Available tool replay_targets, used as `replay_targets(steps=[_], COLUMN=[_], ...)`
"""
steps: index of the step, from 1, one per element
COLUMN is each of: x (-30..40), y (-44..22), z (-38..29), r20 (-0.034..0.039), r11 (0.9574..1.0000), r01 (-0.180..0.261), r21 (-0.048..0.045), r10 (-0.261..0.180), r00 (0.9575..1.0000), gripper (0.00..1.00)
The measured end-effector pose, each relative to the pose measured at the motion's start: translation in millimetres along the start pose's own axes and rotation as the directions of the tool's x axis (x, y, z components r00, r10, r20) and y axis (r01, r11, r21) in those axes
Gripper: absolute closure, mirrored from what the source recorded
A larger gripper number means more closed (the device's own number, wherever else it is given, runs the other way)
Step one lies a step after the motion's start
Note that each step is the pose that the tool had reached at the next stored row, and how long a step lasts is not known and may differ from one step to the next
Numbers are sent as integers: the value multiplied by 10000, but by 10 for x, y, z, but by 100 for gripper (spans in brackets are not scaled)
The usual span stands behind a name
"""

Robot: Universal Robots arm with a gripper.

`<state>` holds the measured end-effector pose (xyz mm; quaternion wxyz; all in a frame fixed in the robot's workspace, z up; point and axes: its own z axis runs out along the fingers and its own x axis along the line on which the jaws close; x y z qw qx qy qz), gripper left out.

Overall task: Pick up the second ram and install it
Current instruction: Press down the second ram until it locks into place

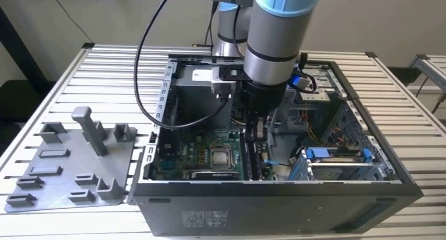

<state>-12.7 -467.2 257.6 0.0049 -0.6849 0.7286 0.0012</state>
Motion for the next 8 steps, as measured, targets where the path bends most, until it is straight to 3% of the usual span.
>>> replay_targets(steps=[8], x=[0], y=[0], z=[-1], r20=[-3], r11=[10000], r01=[0], r21=[-25], r10=[0], r00=[10000], gripper=[89])
